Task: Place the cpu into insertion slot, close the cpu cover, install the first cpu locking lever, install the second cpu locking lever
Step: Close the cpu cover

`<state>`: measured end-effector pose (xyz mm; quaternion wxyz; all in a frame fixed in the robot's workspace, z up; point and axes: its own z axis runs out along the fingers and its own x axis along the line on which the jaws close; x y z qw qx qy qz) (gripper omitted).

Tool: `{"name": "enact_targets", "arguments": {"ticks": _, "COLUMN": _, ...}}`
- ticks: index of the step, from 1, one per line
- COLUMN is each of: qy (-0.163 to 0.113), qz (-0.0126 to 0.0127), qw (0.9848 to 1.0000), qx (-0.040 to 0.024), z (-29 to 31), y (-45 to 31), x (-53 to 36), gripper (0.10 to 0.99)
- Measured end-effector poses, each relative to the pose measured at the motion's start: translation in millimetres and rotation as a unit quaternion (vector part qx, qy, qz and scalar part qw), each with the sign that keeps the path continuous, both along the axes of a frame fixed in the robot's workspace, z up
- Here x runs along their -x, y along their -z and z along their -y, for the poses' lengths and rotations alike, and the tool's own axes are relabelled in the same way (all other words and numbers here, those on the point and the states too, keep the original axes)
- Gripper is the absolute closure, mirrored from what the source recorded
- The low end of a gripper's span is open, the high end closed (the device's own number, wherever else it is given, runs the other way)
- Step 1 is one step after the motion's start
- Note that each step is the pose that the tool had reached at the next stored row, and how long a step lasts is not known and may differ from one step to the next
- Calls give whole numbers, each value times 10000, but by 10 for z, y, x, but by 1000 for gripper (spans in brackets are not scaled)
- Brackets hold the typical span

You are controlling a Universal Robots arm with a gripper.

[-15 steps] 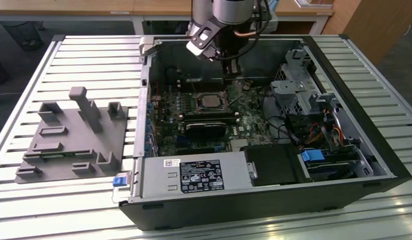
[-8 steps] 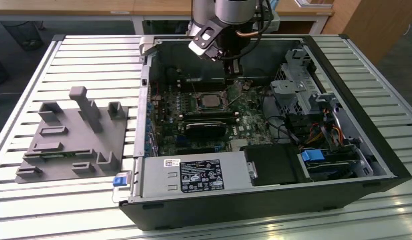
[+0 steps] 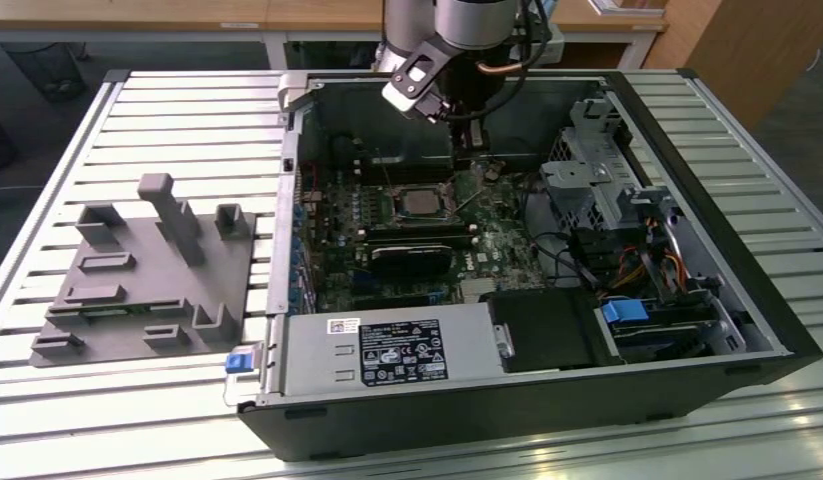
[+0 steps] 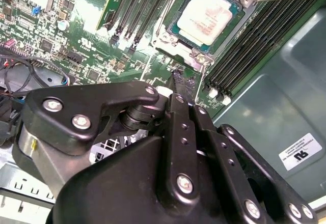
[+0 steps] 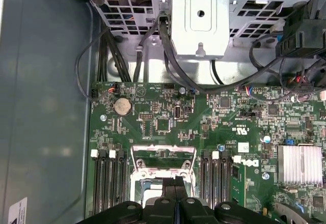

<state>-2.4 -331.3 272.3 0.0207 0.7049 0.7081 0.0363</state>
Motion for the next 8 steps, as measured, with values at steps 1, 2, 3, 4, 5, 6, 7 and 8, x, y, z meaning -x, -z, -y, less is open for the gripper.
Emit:
{"name": "enact_targets", "arguments": {"ticks": 1, "qy": 0, "qz": 0, "qw": 10000, "qx": 0, "z": 0, "y": 0, "x": -6, "gripper": 980}}
{"name": "enact_targets", "arguments": {"ticks": 2, "qy": 0, "qz": 0, "qw": 10000, "qx": 0, "z": 0, "y": 1, "x": -11, "gripper": 980}}
{"name": "enact_targets", "arguments": {"ticks": 3, "qy": 0, "qz": 0, "qw": 10000, "qx": 0, "z": 0, "y": 1, "x": -16, "gripper": 980}}
{"name": "enact_targets", "arguments": {"ticks": 4, "qy": 0, "qz": 0, "qw": 10000, "qx": 0, "z": 0, "y": 1, "x": -23, "gripper": 980}}
{"name": "enact_targets", "arguments": {"ticks": 5, "qy": 0, "qz": 0, "qw": 10000, "qx": 0, "z": 0, "y": 2, "x": -30, "gripper": 980}}
{"name": "enact_targets", "arguments": {"ticks": 6, "qy": 0, "qz": 0, "qw": 10000, "qx": 0, "z": 0, "y": 2, "x": -38, "gripper": 980}}
{"name": "enact_targets", "arguments": {"ticks": 7, "qy": 0, "qz": 0, "qw": 10000, "qx": 0, "z": 0, "y": 2, "x": -45, "gripper": 980}}
{"name": "enact_targets", "arguments": {"ticks": 8, "qy": 0, "qz": 0, "qw": 10000, "qx": 0, "z": 0, "y": 2, "x": -47, "gripper": 980}}
